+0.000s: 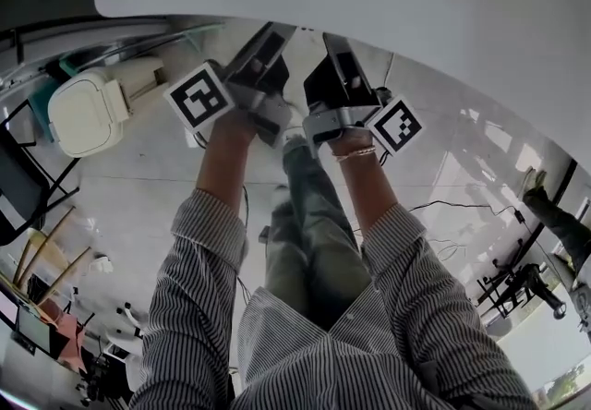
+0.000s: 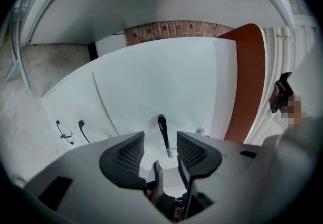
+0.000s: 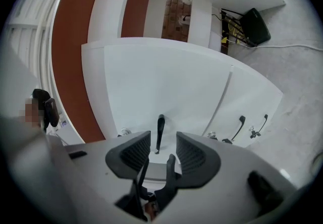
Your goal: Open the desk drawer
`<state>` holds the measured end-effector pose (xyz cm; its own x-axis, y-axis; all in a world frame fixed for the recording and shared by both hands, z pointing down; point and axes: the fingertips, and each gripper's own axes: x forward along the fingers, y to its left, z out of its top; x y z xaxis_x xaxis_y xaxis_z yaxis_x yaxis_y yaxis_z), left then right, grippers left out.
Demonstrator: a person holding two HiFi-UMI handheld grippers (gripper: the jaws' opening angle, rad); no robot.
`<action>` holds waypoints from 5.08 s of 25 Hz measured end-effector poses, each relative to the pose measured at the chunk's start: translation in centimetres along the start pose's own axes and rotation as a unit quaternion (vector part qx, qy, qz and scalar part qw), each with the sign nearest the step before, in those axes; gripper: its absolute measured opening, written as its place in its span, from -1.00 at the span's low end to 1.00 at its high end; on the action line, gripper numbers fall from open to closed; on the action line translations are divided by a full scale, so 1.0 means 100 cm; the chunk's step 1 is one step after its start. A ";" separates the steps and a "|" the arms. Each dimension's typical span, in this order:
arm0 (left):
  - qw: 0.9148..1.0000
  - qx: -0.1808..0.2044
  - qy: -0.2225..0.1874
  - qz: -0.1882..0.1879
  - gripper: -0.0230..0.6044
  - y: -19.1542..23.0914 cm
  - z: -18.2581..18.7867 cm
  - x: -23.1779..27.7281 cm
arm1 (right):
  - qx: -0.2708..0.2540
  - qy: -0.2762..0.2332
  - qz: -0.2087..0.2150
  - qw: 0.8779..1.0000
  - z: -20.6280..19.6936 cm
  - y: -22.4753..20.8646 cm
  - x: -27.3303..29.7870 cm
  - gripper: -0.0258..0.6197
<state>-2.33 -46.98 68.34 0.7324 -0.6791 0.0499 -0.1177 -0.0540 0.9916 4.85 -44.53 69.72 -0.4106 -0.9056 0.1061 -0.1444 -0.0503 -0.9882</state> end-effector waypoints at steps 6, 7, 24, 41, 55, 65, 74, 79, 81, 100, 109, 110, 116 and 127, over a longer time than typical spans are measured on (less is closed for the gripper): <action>1.000 0.000 -0.001 0.001 -0.33 -0.005 -0.002 0.012 | 0.002 0.004 0.000 1.000 0.010 0.002 0.008 -0.44; 1.000 -0.002 -0.002 -0.001 -0.33 -0.005 -0.003 0.012 | 0.002 0.003 -0.001 1.000 0.011 0.002 0.008 -0.44; 1.000 -0.013 -0.020 -0.020 -0.78 -0.009 0.003 0.009 | 0.002 -0.006 0.028 1.000 0.014 0.005 0.009 -0.78; 0.999 -0.030 -0.037 -0.022 -0.80 -0.006 -0.011 -0.011 | 0.043 -0.014 0.023 0.999 0.003 0.005 -0.008 -0.80; 0.998 -0.037 -0.056 0.009 -0.80 0.001 -0.035 -0.055 | 0.055 -0.006 0.021 0.998 -0.030 0.003 -0.042 -0.80; 0.997 -0.039 -0.052 0.028 -0.80 0.002 -0.052 -0.078 | 0.064 -0.001 0.014 0.998 -0.045 0.004 -0.064 -0.80; 0.996 -0.054 -0.061 0.035 -0.80 0.000 -0.067 -0.098 | 0.076 0.001 0.004 0.997 -0.059 0.004 -0.085 -0.80; 0.997 -0.054 -0.047 0.034 -0.80 0.000 -0.073 -0.107 | 0.077 0.016 0.003 0.997 -0.066 0.003 -0.092 -0.80; 0.997 -0.053 -0.043 0.036 -0.80 0.000 -0.075 -0.110 | 0.076 0.021 0.002 0.997 -0.069 0.003 -0.095 -0.80; 0.997 -0.066 -0.040 0.022 -0.67 0.004 -0.080 -0.113 | 0.131 0.016 0.042 0.990 -0.073 -0.004 -0.100 -0.67; 0.994 -0.089 -0.040 0.041 -0.49 0.033 -0.095 -0.123 | 0.139 0.010 -0.025 0.990 -0.087 -0.040 -0.114 -0.66; 0.994 -0.089 -0.039 0.045 -0.49 0.036 -0.096 -0.124 | 0.138 0.011 -0.029 0.990 -0.088 -0.043 -0.114 -0.66; 0.994 -0.085 -0.018 0.064 -0.69 0.049 -0.108 -0.130 | 0.137 0.026 -0.033 0.990 -0.100 -0.051 -0.120 -0.75; 0.994 -0.086 -0.036 0.048 -0.71 0.041 -0.111 -0.136 | 0.119 0.030 -0.034 0.992 -0.103 -0.048 -0.126 -0.76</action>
<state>-5.40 -29.84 73.02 0.6725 -0.7262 0.1425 -0.0632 0.1355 0.9888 1.40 -28.53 74.26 -0.4615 -0.8704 0.1717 0.0412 -0.2144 -0.9759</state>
